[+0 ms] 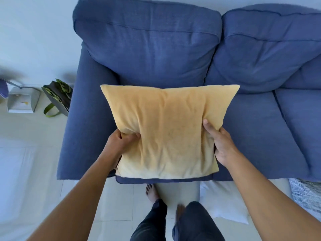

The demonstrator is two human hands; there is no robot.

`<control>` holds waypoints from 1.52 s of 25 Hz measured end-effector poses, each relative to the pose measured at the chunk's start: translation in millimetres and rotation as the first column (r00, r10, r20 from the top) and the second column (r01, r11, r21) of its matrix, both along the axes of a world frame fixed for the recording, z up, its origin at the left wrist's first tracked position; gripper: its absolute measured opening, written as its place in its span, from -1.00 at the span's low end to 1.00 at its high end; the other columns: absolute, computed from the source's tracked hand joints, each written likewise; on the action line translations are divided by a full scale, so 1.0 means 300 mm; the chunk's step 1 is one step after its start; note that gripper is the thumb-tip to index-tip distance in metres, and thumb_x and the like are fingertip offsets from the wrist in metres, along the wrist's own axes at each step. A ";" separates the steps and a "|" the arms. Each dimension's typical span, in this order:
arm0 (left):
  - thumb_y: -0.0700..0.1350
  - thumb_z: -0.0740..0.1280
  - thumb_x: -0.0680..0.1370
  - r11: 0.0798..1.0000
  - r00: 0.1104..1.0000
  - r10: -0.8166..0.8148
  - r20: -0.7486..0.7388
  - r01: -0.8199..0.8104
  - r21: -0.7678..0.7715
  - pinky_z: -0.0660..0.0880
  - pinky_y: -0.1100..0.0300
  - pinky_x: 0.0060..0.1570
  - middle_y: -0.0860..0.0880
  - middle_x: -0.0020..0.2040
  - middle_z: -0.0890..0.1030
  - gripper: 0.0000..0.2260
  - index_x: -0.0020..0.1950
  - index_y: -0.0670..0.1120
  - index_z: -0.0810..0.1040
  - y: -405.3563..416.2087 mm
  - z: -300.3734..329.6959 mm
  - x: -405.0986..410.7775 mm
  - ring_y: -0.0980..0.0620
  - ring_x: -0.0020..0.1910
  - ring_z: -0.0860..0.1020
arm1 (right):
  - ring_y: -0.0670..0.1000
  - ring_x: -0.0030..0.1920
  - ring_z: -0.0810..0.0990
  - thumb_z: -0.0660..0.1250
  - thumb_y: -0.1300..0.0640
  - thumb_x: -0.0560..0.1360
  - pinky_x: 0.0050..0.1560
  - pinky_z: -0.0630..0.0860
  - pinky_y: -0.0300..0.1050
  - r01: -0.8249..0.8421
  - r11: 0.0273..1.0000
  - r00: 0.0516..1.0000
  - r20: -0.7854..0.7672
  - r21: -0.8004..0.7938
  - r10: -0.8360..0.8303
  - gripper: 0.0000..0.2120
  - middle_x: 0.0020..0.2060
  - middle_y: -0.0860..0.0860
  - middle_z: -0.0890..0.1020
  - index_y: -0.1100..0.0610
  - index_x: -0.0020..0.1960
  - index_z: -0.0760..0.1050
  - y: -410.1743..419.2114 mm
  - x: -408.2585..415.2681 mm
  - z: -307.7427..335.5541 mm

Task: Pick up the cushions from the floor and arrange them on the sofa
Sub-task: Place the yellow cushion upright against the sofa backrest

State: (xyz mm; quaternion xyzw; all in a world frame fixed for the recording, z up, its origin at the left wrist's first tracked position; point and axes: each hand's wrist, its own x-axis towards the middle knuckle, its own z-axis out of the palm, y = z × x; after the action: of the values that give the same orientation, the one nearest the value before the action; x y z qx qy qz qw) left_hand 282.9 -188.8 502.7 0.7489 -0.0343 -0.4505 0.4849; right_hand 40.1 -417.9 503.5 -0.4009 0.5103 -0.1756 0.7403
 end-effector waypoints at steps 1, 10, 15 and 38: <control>0.08 0.63 0.37 1.000 1.000 -0.013 0.008 0.013 -0.009 0.56 -0.20 0.35 0.02 0.27 0.72 -0.38 0.39 0.04 0.57 -0.043 0.000 0.038 -0.08 0.24 0.68 | 0.04 0.30 0.67 0.71 -0.27 0.11 0.46 0.48 0.17 0.001 1.000 1.000 0.008 -0.005 -0.001 -0.08 0.23 -0.07 0.74 0.01 0.39 0.56 -0.031 0.035 -0.001; -0.02 0.67 0.27 1.000 0.993 0.018 0.113 -0.018 0.000 0.56 -0.16 0.37 0.05 0.25 0.72 -0.34 0.34 0.09 0.56 -0.411 -0.030 0.307 -0.04 0.26 0.67 | -0.01 0.34 0.65 0.76 -0.20 0.04 0.51 0.44 0.09 -0.040 0.999 0.995 0.090 -0.030 0.042 0.02 0.27 -0.05 0.73 0.05 0.42 0.54 -0.369 0.316 -0.086; -0.11 0.66 0.30 0.996 0.983 0.088 0.163 -0.090 0.002 0.58 -0.03 0.33 0.06 0.26 0.72 -0.32 0.38 0.06 0.54 -0.542 -0.136 0.439 0.01 0.27 0.67 | 0.00 0.31 0.68 0.71 -0.02 0.24 0.44 0.51 0.11 -0.084 0.995 0.994 0.070 -0.058 0.088 -0.18 0.27 -0.02 0.73 0.09 0.43 0.51 -0.544 0.462 -0.179; -0.20 0.49 0.51 0.927 0.926 0.360 0.109 -0.343 -0.149 0.65 0.12 -0.02 0.00 -0.07 0.69 -0.90 -0.06 -0.02 0.62 -0.802 -0.097 0.851 0.01 -0.01 0.66 | 0.00 0.00 0.69 0.50 0.22 0.47 0.26 0.65 0.14 0.236 0.932 0.951 -0.131 -0.274 -0.279 -0.87 -0.08 -0.03 0.72 0.01 -0.08 0.63 -0.810 0.681 -0.169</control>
State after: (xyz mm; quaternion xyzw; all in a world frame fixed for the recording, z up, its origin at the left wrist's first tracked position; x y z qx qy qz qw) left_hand 538.3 -429.4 473.5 0.7391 0.0396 -0.3015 0.6011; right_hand 244.3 -661.0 452.8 -0.4356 0.5921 -0.3011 0.6075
